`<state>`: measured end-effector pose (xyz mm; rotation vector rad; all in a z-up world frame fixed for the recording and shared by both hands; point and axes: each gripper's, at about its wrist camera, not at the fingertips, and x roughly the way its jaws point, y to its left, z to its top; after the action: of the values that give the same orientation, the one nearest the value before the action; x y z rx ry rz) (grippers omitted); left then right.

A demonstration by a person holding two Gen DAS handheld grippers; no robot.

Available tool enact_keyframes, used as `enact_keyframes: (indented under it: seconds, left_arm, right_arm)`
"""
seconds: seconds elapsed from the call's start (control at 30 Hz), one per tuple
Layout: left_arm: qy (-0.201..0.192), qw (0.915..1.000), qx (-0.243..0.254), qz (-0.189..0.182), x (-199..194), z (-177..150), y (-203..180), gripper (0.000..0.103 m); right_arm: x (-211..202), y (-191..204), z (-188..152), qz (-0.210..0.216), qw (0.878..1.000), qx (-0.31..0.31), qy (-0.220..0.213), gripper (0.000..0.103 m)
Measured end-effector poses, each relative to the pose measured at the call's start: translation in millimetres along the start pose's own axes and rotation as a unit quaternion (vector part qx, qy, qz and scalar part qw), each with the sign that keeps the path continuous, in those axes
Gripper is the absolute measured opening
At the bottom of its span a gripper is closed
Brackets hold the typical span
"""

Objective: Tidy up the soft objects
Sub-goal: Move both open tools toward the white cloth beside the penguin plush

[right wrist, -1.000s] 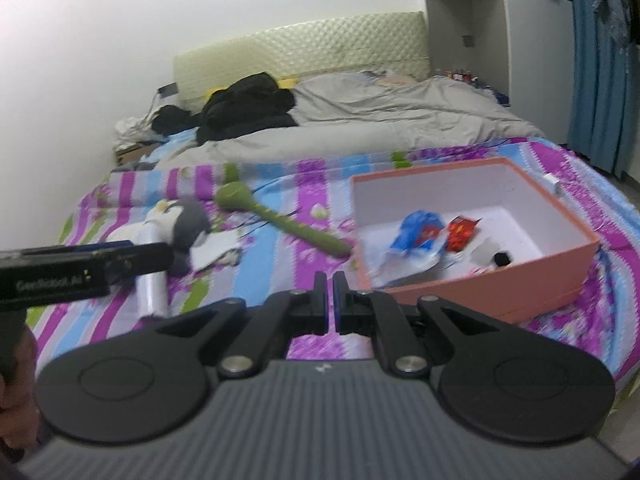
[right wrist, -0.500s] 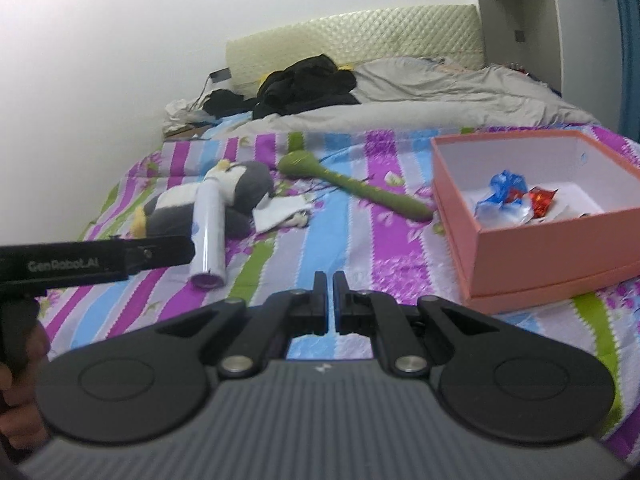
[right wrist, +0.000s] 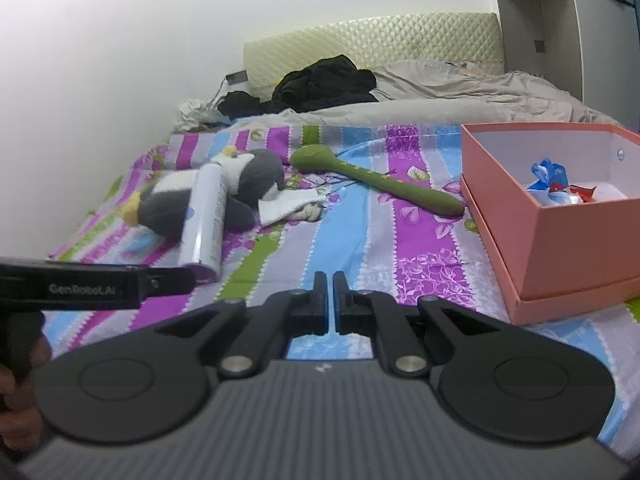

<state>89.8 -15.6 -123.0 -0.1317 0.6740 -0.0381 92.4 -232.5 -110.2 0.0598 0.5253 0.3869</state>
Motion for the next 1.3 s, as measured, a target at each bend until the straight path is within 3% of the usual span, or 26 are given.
enact_keyframes:
  seconds: [0.17,0.3,0.57,0.63,0.9,0.93,0.97,1.0,1.07,1.3]
  left_arm:
    - [0.005,0.9997,-0.003,0.026,29,2,17,0.067]
    - [0.014,0.9989,0.009,0.044,52,3,25,0.068]
    - [0.019,0.9961,0.052,0.068,96,18,33,0.068]
    - [0.01,0.9948,0.065,0.078,105,23,34,0.075]
    - [-0.007,0.9885,0.117,0.096,134,56,27,0.075]
    - [-0.007,0.9876,0.126,0.093,139,60,25,0.075]
    - [-0.007,0.9865,0.136,0.09,142,63,23,0.075]
    - [-0.006,0.9842,0.152,0.09,148,67,20,0.075]
    - [-0.005,0.9782,0.184,0.095,159,74,13,0.074]
    - [0.026,0.9662,0.236,0.101,209,97,5,0.062]
  right_arm:
    - [35,-9,-9,0.001,1.0,0.004,0.023,0.007]
    - [52,-15,-1,0.03,0.999,0.015,0.01,0.007]
    - [110,-12,10,0.062,0.997,0.019,0.033,0.007]
    - [122,-13,14,0.07,0.996,0.029,0.036,0.007]
    - [177,-26,33,0.083,0.992,0.077,0.055,0.007]
    - [184,-28,36,0.086,0.991,0.083,0.058,0.008]
    - [190,-29,38,0.088,0.99,0.089,0.06,0.017]
    - [195,-32,41,0.092,0.989,0.097,0.06,0.036]
    - [204,-38,46,0.105,0.986,0.118,0.057,0.048]
    - [250,-62,58,0.137,0.973,0.172,0.077,0.045]
